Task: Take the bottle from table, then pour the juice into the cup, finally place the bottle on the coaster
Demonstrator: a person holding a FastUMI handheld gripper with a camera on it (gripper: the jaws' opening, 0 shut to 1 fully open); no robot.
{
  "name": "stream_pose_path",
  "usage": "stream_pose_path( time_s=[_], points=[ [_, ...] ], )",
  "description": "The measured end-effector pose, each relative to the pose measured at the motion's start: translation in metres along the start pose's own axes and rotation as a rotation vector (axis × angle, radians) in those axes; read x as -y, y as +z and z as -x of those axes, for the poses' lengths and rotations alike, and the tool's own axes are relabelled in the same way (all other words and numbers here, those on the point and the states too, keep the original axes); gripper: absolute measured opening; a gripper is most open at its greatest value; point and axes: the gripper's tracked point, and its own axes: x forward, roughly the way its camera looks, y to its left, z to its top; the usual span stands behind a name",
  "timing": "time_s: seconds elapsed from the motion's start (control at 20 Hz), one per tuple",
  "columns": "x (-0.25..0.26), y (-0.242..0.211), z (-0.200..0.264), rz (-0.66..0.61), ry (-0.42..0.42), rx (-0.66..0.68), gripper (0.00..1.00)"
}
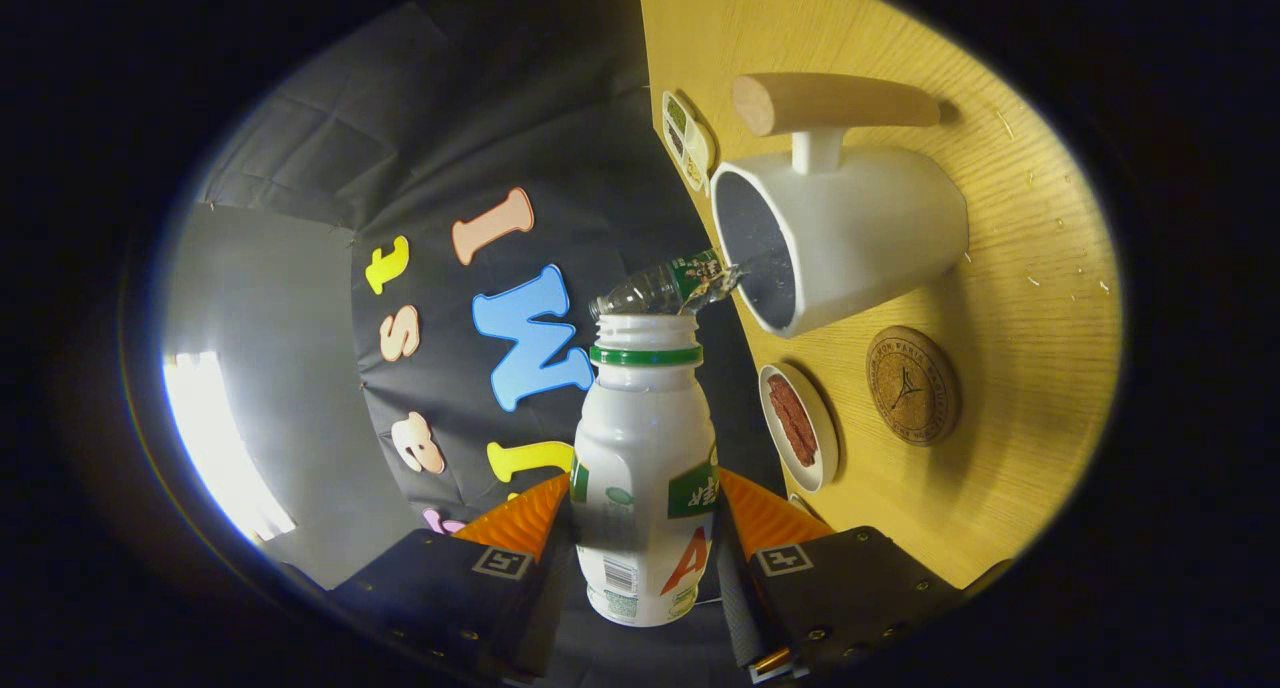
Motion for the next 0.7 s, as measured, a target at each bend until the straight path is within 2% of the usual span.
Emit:
stream_pose_path(
  time_s=[0.45,0.7],
  points=[
    [-0.0053,0.0040,-0.0019,-0.079,0.008,0.024,0.66],
    [-0.0092,0.0108,-0.0003,-0.120,0.045,0.047,0.66]
  ],
)
